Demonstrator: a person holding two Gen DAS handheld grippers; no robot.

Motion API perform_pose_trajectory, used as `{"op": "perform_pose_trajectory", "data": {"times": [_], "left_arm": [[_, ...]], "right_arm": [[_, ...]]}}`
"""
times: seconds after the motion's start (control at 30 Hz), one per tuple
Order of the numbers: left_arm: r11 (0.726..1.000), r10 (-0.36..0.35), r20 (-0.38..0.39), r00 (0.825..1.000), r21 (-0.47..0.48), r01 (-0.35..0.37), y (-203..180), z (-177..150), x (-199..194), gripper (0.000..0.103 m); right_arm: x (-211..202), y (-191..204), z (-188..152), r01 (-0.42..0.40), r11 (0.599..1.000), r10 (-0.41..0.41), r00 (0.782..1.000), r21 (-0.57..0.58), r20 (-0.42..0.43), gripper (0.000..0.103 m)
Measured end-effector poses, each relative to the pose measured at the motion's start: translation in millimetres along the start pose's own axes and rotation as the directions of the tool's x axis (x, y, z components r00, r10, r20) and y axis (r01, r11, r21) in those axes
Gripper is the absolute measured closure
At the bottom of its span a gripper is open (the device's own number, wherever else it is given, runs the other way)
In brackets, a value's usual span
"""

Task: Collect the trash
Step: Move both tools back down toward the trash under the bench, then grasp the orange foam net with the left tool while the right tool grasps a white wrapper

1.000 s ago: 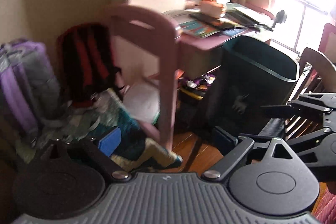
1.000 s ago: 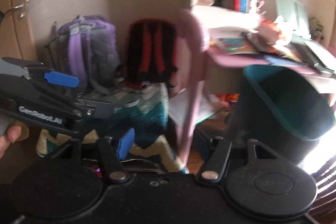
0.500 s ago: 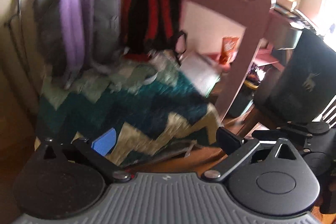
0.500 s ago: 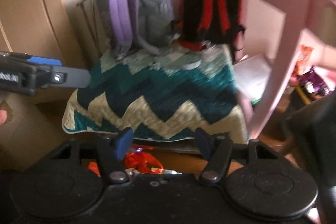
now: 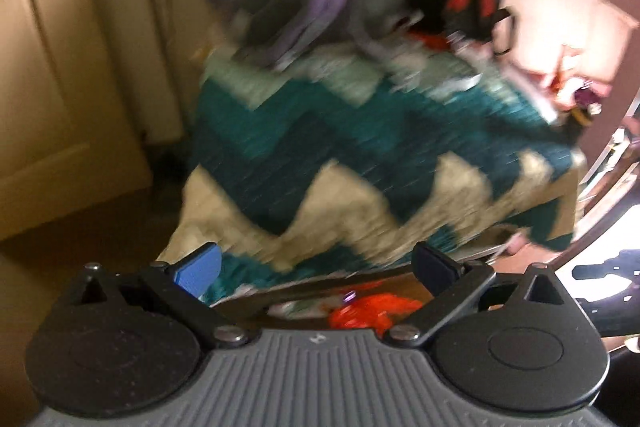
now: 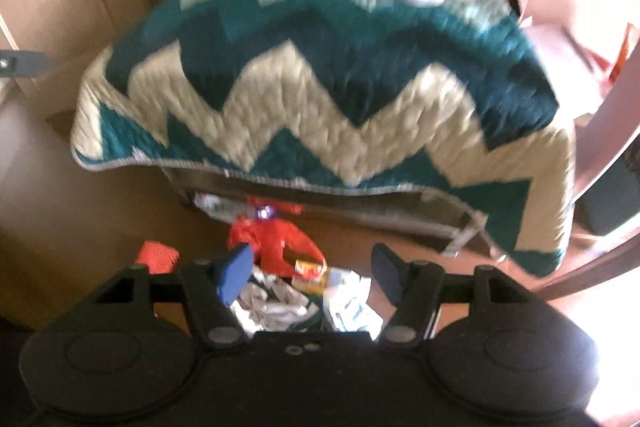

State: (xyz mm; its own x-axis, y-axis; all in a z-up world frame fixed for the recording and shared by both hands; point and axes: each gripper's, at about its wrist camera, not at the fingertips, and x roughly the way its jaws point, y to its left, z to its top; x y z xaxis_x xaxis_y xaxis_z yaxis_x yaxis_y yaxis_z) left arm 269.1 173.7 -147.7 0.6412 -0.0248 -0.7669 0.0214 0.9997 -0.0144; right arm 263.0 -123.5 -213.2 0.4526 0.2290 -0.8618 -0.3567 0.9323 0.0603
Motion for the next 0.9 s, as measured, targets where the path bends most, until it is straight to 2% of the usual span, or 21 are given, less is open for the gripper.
{"op": "perform_pose_trajectory", "data": {"times": [0.23,0.43,0.53,0.63,0.9], "left_arm": [[0.998,0.062,-0.139,0.988,0.035,-0.057,49,-49,81,0.001],[0.996,0.086,-0.267,0.96,0.045,-0.077,75,-104,160,0.001],[0.997,0.078,-0.342,0.936,0.029,-0.073,87,-135,198,0.001],[0.997,0.076,-0.425,0.902,0.012,-0.078,95,-165,234,0.001],[0.994,0.044,-0.567,0.823,-0.055,-0.09,106,-224,305,0.001]], "right_arm": [[88,5,-16,0.029,0.998,-0.037,0.988,-0.054,-0.147,0.038],[167,5,-34,0.057,0.986,-0.103,0.947,-0.158,-0.304,0.038],[195,5,-45,0.057,0.979,-0.124,0.929,-0.198,-0.349,0.038],[223,6,-60,0.052,0.969,-0.147,0.906,-0.241,-0.398,0.038],[277,-6,-91,0.068,0.969,-0.183,0.843,-0.237,-0.505,0.038]]}}
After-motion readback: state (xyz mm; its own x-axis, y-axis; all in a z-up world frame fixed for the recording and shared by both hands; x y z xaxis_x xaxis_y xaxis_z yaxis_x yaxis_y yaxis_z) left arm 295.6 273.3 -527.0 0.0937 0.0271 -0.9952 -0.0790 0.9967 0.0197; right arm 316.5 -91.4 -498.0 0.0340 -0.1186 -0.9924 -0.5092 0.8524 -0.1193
